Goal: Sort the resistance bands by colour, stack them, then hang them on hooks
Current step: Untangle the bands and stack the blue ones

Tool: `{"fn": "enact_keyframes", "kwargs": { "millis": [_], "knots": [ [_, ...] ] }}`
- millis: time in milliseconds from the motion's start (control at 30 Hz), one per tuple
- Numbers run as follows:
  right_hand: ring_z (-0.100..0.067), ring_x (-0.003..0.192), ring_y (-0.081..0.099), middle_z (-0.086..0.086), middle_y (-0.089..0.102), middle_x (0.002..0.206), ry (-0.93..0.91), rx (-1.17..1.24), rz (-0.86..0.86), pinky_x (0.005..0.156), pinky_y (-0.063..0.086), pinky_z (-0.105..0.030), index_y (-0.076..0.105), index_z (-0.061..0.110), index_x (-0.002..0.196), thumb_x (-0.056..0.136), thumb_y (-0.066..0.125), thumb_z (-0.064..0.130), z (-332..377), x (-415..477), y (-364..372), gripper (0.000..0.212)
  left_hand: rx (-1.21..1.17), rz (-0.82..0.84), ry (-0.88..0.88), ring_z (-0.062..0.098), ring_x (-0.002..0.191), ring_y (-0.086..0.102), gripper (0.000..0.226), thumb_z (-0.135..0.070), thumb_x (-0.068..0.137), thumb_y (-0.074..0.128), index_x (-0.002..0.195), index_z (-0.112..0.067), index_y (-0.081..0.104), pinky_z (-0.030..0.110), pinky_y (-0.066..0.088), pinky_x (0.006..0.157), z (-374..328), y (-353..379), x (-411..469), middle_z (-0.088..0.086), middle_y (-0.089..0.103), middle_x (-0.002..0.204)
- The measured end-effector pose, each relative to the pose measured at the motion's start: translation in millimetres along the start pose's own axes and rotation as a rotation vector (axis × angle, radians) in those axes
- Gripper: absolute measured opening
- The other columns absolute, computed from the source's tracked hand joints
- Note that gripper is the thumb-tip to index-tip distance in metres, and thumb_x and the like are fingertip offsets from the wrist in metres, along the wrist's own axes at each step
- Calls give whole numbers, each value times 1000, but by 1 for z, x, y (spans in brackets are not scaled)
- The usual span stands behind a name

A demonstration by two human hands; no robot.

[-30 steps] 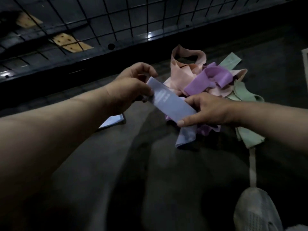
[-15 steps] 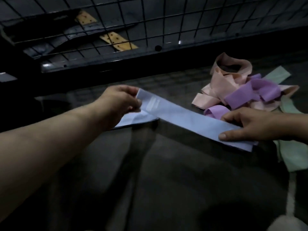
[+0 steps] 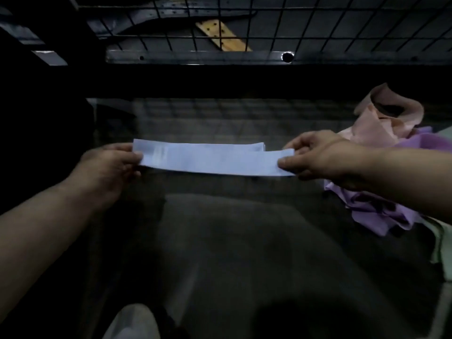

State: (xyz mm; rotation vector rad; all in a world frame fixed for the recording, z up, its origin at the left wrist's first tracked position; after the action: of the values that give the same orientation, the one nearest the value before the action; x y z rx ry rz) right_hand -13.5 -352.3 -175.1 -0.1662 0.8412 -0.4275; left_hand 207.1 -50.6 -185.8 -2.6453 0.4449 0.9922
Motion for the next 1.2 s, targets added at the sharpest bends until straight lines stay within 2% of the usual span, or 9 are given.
{"fn": "enact_keyframes", "kwargs": {
  "millis": [100, 233, 333, 533, 733, 900, 1000, 1067, 1200],
  "knots": [
    [-13, 60, 57, -4, 62, 70, -43, -20, -48, 55, 51, -25, 63, 15, 84, 87, 72, 7, 19, 26, 24, 12, -41, -86, 33, 5, 57, 63, 19, -1, 94, 55, 91, -17, 65, 18, 44, 51, -9, -22, 19, -8, 71, 65],
    [-12, 59, 54, 2, 58, 67, -99, -61, -159, 62, 50, -27, 62, 16, 88, 86, 72, 8, 17, 46, 31, 14, 14, -125, 60, 11, 63, 61, 17, -4, 92, 60, 85, -18, 64, 16, 45, 46, -4, -30, 32, 0, 67, 82],
    [-15, 67, 60, -3, 66, 79, -128, -147, -227, 72, 55, -30, 64, 14, 95, 82, 78, 12, 11, 52, 29, 19, 93, -168, 103, 15, 66, 60, 15, -4, 90, 63, 86, -18, 65, 14, 45, 41, -3, -32, 36, 4, 67, 86],
    [-10, 69, 55, 7, 57, 77, -290, -347, -303, 77, 50, -27, 63, 19, 101, 83, 75, 15, 21, 54, 29, 23, 141, -179, 175, 20, 70, 64, 13, -3, 87, 67, 85, -16, 68, 30, 53, 67, -3, -25, 38, 9, 69, 85],
    [-24, 93, 62, -5, 64, 101, -297, -546, -306, 81, 42, -24, 65, 18, 115, 86, 68, 18, 21, 55, 35, 29, 287, -232, 267, 19, 81, 65, 13, -3, 86, 69, 97, -9, 70, 31, 54, 77, -1, -24, 44, 11, 71, 93],
    [-32, 110, 55, -15, 49, 123, -216, -657, -282, 95, 40, -31, 60, 14, 127, 91, 65, 22, 12, 53, 46, 37, 544, -292, 380, 12, 80, 63, 19, -10, 84, 70, 103, -7, 70, 21, 50, 76, -5, -24, 49, 7, 72, 93],
    [-35, 119, 48, -16, 41, 131, -240, -662, -302, 106, 37, -36, 57, 11, 132, 92, 65, 24, 10, 49, 49, 42, 637, -316, 399, 14, 87, 62, 29, -14, 84, 72, 112, -8, 66, 20, 47, 82, -5, -26, 50, 9, 70, 106],
    [-37, 121, 46, -17, 43, 132, -372, -766, -323, 107, 38, -43, 58, 9, 131, 87, 69, 31, 21, 43, 52, 51, 809, -302, 482, 21, 109, 55, 49, -22, 81, 76, 125, -9, 59, 20, 38, 97, -9, -21, 46, 13, 54, 129],
    [-30, 137, 37, -9, 39, 150, -529, -1156, -87, 113, 27, -42, 43, 14, 147, 75, 73, 58, 29, 41, 77, 90, 1256, -13, 708, 22, 141, 29, 97, -40, 64, 88, 148, -22, 41, 34, 24, 118, -16, 10, 45, 2, 32, 154]
  ]
}}
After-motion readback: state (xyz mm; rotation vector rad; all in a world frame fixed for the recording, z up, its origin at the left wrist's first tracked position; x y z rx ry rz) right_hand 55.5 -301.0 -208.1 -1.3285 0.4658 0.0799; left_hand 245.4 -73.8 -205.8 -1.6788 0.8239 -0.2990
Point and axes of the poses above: each hand's wrist, its own x-axis towards the middle knuckle, its own y-axis out of the palm, z = x × y, the point moved 8 cm from there along x, towards the middle knuckle
